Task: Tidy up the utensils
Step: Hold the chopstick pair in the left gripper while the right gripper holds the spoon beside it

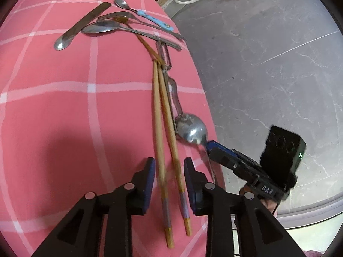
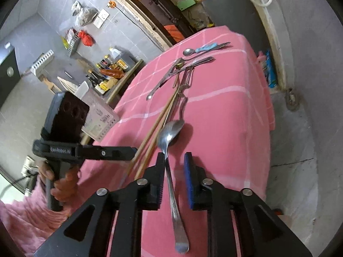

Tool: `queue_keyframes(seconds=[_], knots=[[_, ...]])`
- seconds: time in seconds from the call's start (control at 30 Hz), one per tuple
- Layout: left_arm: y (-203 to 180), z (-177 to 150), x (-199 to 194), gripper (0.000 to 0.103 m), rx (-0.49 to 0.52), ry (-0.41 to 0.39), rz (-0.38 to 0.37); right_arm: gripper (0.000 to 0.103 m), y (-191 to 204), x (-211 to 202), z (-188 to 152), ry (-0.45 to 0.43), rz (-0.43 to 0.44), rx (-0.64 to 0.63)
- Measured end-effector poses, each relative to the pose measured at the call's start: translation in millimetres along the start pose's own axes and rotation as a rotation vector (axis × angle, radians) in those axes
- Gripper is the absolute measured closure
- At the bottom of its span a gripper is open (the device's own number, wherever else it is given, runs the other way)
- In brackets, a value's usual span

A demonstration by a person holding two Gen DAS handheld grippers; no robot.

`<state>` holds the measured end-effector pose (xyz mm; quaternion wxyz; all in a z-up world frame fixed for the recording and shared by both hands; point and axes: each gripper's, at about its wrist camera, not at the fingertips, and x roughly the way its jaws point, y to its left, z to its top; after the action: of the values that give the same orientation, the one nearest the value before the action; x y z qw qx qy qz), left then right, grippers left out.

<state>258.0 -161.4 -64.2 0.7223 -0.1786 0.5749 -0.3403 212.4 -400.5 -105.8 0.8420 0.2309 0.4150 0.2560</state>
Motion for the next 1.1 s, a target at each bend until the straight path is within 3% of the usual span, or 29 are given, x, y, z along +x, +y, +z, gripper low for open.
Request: queue_keyframes(seconds=[0.2, 0.33, 0.57, 0.67, 0.8, 1.1], knots=[[0, 8, 11, 0.077, -0.005, 0.023, -0.023, 0.085, -17, 30, 20, 0.062, 0.136, 0.097], [-1, 11, 15, 0.078, -0.018, 0.025, -0.047, 0.085, -15, 49, 21, 0.08, 0.164, 0.124], [-3, 17, 25, 0.079, -0.017, 0.041, -0.056, 0.086, -9, 62, 25, 0.087, 0.181, 0.14], [1, 16, 23, 0.089, -0.021, 0.045, -0.043, 0.086, -11, 63, 30, 0.099, 0.186, 0.141], [6, 13, 20, 0.093, -0.038, 0.046, -0.062, 0.089, -10, 66, 34, 0.109, 0.186, 0.13], [3, 0, 10, 0.096, -0.01, 0.013, -0.05, 0.092, 7, 64, 41, 0.135, 0.101, 0.016]])
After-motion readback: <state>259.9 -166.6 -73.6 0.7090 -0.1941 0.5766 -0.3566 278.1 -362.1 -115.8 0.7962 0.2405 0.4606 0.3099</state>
